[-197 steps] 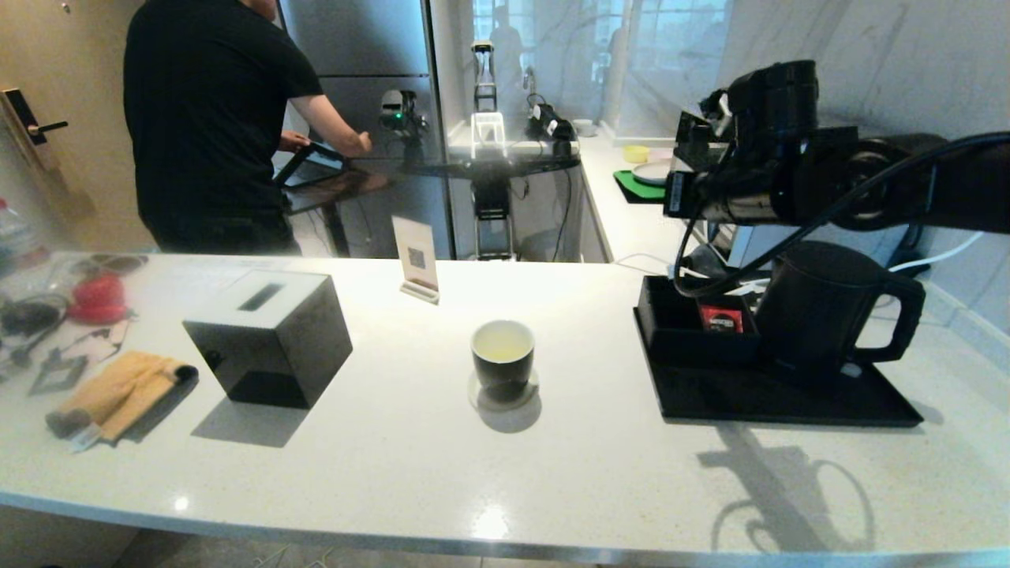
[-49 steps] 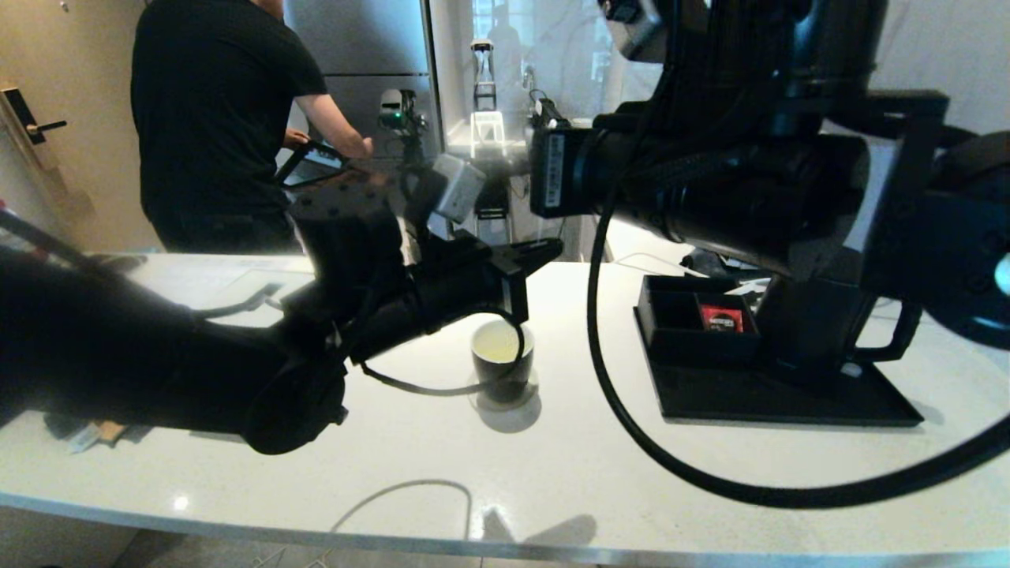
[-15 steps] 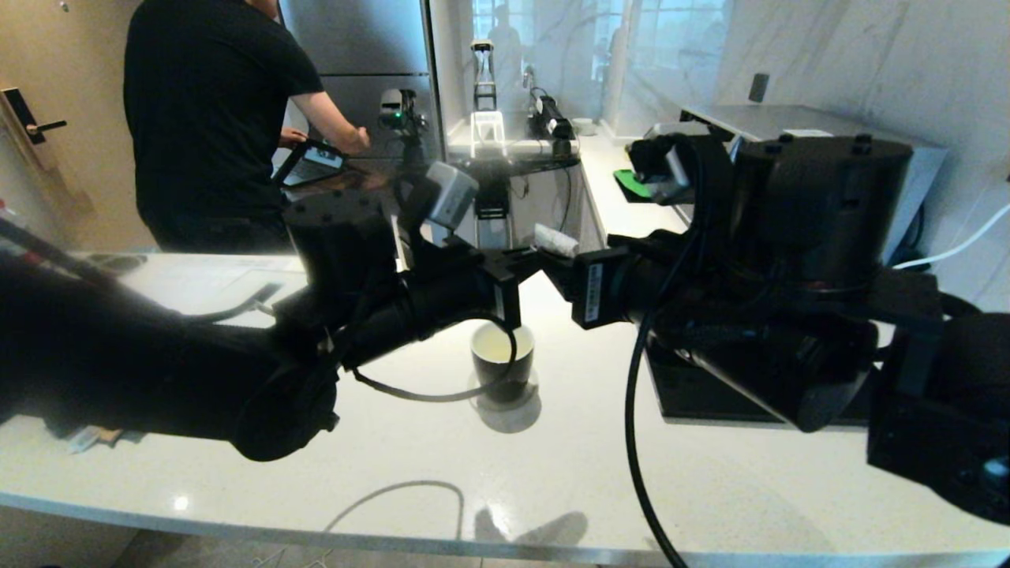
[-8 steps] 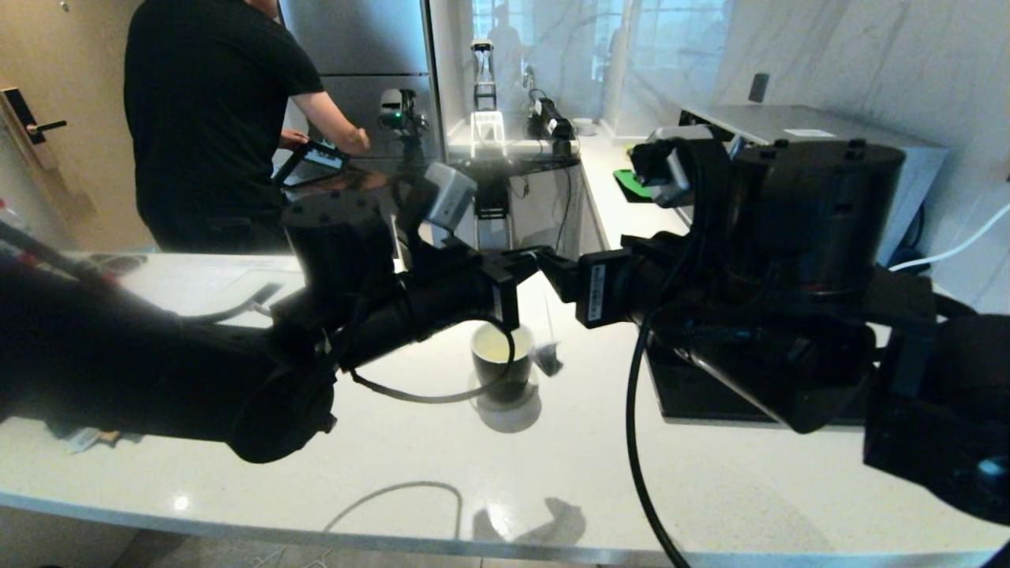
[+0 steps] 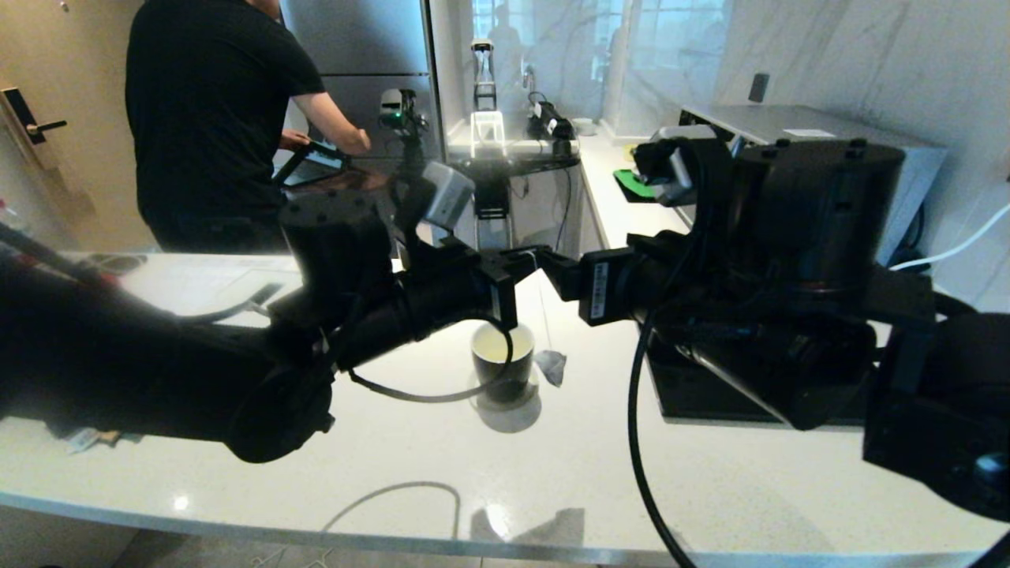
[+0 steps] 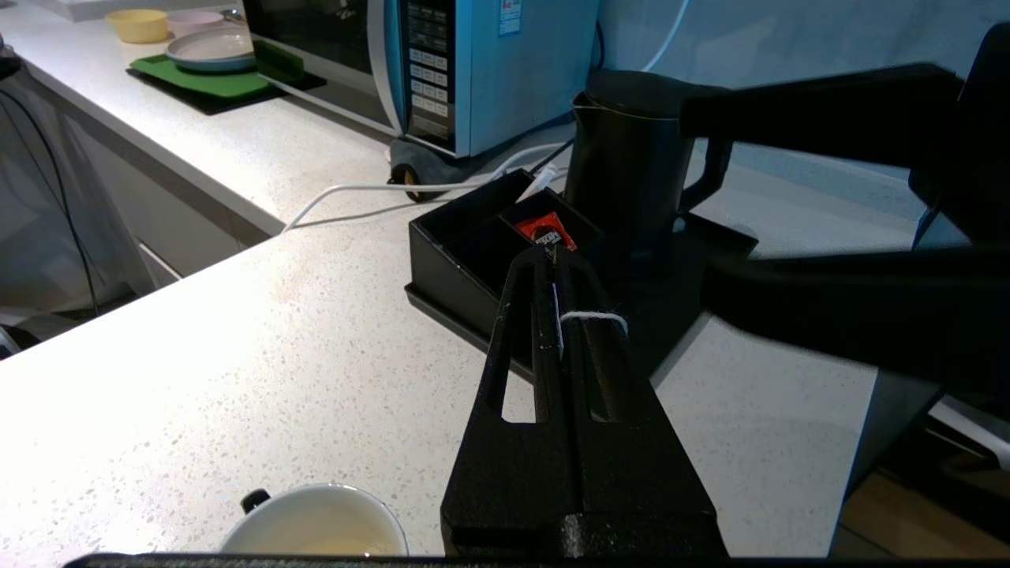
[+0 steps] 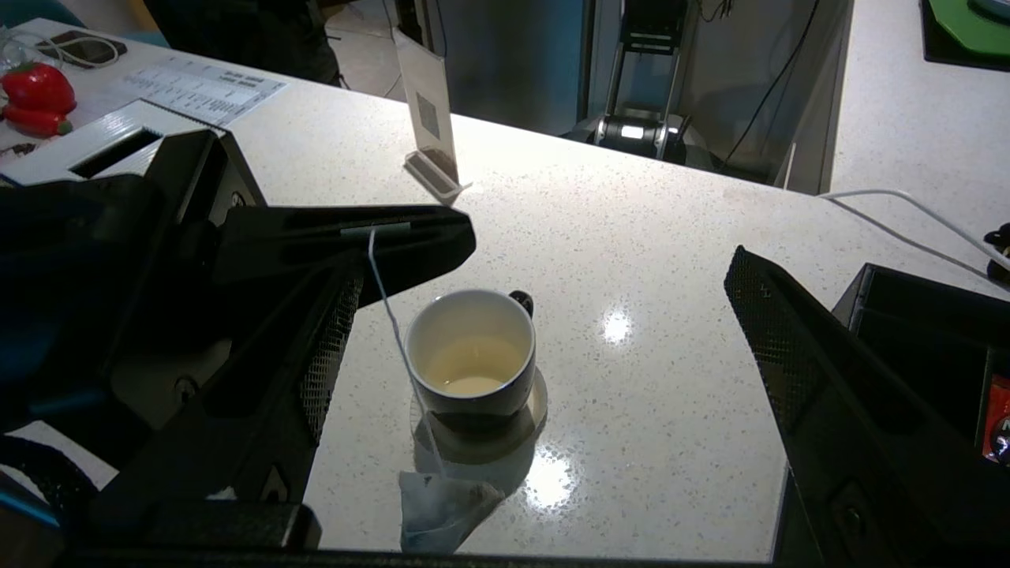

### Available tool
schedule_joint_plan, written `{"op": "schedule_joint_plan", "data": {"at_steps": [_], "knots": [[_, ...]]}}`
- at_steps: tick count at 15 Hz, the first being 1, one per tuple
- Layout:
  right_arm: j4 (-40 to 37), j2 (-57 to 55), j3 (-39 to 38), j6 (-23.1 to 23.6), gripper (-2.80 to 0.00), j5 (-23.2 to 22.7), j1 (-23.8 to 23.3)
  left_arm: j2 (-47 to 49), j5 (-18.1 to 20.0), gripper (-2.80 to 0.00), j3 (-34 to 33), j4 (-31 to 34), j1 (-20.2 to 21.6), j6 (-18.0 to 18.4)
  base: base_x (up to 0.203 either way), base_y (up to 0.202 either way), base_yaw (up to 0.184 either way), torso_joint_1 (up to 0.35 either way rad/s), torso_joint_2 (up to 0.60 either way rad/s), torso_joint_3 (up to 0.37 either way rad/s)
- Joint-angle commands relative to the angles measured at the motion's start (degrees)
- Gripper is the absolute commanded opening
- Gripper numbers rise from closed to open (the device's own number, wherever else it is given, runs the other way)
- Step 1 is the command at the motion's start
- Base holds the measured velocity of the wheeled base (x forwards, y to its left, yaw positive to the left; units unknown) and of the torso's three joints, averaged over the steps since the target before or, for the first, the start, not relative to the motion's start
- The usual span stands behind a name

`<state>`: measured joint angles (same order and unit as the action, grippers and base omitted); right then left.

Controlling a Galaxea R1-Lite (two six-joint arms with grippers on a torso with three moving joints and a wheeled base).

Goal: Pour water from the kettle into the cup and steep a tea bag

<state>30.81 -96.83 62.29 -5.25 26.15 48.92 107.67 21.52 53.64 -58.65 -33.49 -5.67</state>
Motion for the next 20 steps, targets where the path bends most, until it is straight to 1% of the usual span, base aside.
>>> {"op": "schedule_joint_plan", "data": {"at_steps": [1, 3, 5, 8, 12, 13, 15, 18, 19, 20], "knots": [[0.30, 0.73, 0.46, 0.06, 0.00, 0.66, -0.62, -0.51, 0.10, -2.80, -0.79, -0.33, 0.00, -0.04, 0.000, 0.000, 0.000, 0.000, 0.00, 0.000], [0.35, 1.70, 0.45, 0.14, 0.00, 2.06, -1.52, -1.14, 0.10, -2.80, -2.04, -0.33, 0.00, -0.04, 0.000, 0.000, 0.000, 0.000, 0.00, 0.000], [0.39, 2.62, 0.45, 0.36, 0.00, 2.32, -2.95, -1.50, 0.10, -2.80, -2.52, -0.42, 0.09, -0.04, 0.000, 0.000, 0.000, 0.000, 0.00, 0.000], [1.33, 3.71, 0.10, 3.37, 0.00, 4.10, -6.58, -1.76, 0.10, -2.80, -2.75, -0.42, 0.09, -0.04, 0.000, 0.000, 0.000, 0.000, 0.00, 0.000], [8.45, 4.62, -2.84, 12.10, 0.00, 5.17, -15.30, -1.85, 0.10, -2.80, -2.75, -0.42, 0.00, -0.04, 0.000, 0.000, 0.000, 0.000, 0.00, 0.000], [9.53, 5.01, -3.80, 13.53, 0.00, 5.43, -17.40, -1.77, 0.10, -2.80, -2.77, -0.42, 0.00, -0.04, 0.000, 0.000, 0.000, 0.000, 0.00, 0.000], [10.28, 6.27, -5.47, 14.41, 0.00, 5.57, -20.28, -1.76, 0.10, -2.80, -2.84, -0.41, 0.00, -0.04, 0.000, 0.000, 0.000, 0.000, 0.00, 0.000], [10.41, 8.28, -7.64, 14.48, 0.00, 5.52, -21.76, -1.76, 0.10, -2.80, -2.75, -0.37, 0.08, -0.04, 0.000, 0.000, 0.000, 0.000, 0.00, 0.000], [10.70, 8.64, -8.38, 14.48, -2.80, 5.52, -22.10, -1.67, 0.10, -2.80, -2.75, -0.33, 0.09, -0.04, 0.000, 0.000, 0.000, 0.000, 0.00, 0.000], [11.52, 9.07, -9.06, 14.48, -2.80, 5.51, -22.58, -1.67, 0.10, -2.80, -2.75, -0.34, 0.09, -0.04, 0.000, 0.000, 0.000, 0.000, 0.00, 0.000]]}}
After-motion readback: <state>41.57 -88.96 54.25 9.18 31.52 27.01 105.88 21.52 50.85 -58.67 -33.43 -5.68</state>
